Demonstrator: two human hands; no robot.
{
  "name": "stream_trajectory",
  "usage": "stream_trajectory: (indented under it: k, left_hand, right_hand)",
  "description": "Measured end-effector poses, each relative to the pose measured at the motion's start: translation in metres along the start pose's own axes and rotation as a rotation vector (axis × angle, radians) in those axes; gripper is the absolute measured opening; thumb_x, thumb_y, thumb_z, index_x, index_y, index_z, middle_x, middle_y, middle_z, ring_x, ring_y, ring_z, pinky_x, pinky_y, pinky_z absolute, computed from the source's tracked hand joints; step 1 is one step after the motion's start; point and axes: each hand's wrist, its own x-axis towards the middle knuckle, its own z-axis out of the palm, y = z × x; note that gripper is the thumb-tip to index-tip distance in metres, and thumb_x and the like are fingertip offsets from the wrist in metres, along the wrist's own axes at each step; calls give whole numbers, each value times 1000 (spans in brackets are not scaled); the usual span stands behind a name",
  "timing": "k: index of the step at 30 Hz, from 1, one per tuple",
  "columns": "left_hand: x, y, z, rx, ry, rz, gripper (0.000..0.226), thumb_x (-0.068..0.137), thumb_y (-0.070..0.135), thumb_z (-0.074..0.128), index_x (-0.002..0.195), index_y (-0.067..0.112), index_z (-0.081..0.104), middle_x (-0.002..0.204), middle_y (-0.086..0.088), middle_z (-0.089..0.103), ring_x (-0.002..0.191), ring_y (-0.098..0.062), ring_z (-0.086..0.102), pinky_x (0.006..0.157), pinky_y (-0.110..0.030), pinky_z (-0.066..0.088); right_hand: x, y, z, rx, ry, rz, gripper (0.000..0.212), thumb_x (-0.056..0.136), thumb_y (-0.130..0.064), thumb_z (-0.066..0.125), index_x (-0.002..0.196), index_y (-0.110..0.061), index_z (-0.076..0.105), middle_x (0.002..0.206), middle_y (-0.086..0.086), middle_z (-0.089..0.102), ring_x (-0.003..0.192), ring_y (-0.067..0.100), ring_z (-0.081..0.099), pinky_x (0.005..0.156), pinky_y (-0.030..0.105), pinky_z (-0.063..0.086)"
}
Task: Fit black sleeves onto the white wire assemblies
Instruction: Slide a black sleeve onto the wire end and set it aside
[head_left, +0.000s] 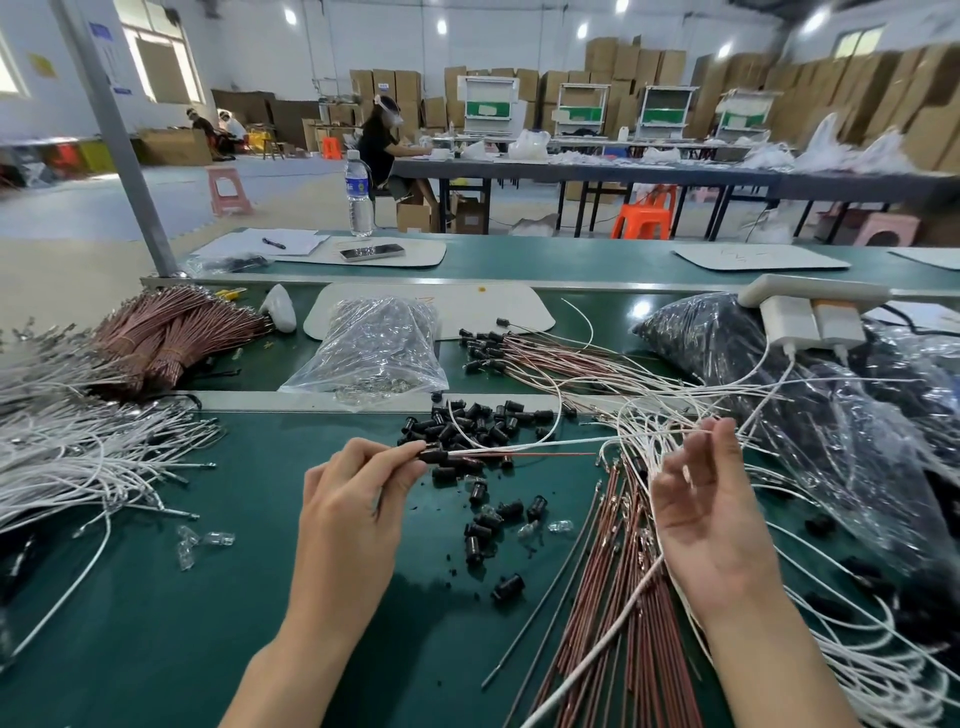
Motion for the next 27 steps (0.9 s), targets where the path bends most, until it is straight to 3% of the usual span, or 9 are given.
stream_trajectory:
  k: [4, 10, 13, 15, 17, 19, 21, 23, 27]
  left_hand:
    - [2, -1, -2, 9, -11, 3, 34, 95, 41, 52, 114, 25, 74, 93, 17, 59, 98, 3, 48, 88, -25, 34]
    - [3, -4, -4, 41, -52, -49, 37, 94, 43, 48, 116, 26, 73, 93, 20, 58, 96, 1, 50, 90, -29, 34]
    - [1, -4, -1, 7, -61, -106, 30, 97, 39, 52, 116, 29, 72, 94, 21, 59, 93, -4, 52, 84, -29, 39]
    - [1, -2, 2, -121, -32, -189, 20, 98, 30, 59, 113, 30, 72, 93, 18, 62, 83, -13, 58, 76, -23, 43]
    - [2, 4, 2, -275, 0, -261, 16, 97, 25, 63, 108, 29, 74, 93, 14, 66, 84, -11, 62, 73, -12, 45]
    - [3, 11, 3, -394, 16, -306, 14, 95, 25, 65, 103, 33, 75, 95, 12, 70, 87, -4, 64, 76, -8, 45]
    - [2, 17, 4, -468, 2, -319, 14, 94, 27, 67, 100, 37, 74, 95, 11, 72, 87, -2, 65, 77, -11, 46]
    - [-2, 23, 6, -491, -58, -280, 14, 92, 26, 68, 99, 35, 75, 93, 12, 73, 88, -2, 66, 77, -11, 46]
    - [-14, 33, 16, -413, -270, -121, 24, 91, 12, 71, 103, 33, 75, 94, 14, 68, 94, -7, 68, 80, -13, 49]
  right_hand:
    - [3, -9, -5, 166, 51, -53, 20, 90, -41, 70, 80, -25, 78, 87, -11, 72, 79, 1, 68, 69, 15, 57]
    - [7, -19, -15, 484, 46, -108, 21, 95, -35, 66, 83, -21, 75, 86, -12, 73, 89, 3, 70, 74, 15, 56]
    - [7, -18, -13, 548, 18, -83, 20, 95, -30, 68, 104, -14, 75, 106, -5, 76, 105, 8, 71, 80, 17, 57]
    - [6, -13, -10, 599, -27, -10, 39, 92, -25, 71, 126, -7, 64, 120, 6, 72, 108, 12, 71, 81, 15, 56]
    - [2, -6, -3, 480, -146, 116, 40, 90, -27, 73, 123, -8, 59, 114, 9, 73, 97, 12, 74, 76, 15, 58]
    - [-6, 5, 10, 158, -388, 266, 29, 88, -35, 75, 103, -10, 67, 103, 9, 74, 86, 15, 74, 71, 21, 61]
    - [-19, 25, 24, -219, -563, 369, 33, 87, -39, 75, 97, -8, 73, 105, 16, 74, 85, 21, 74, 71, 27, 62]
    - [-28, 47, 33, -486, -561, 398, 33, 86, -38, 76, 106, -13, 77, 115, 17, 73, 90, 24, 73, 72, 29, 61]
    - [-31, 63, 36, -602, -440, 226, 29, 82, -34, 74, 108, -23, 77, 110, 12, 76, 100, 25, 74, 73, 30, 61]
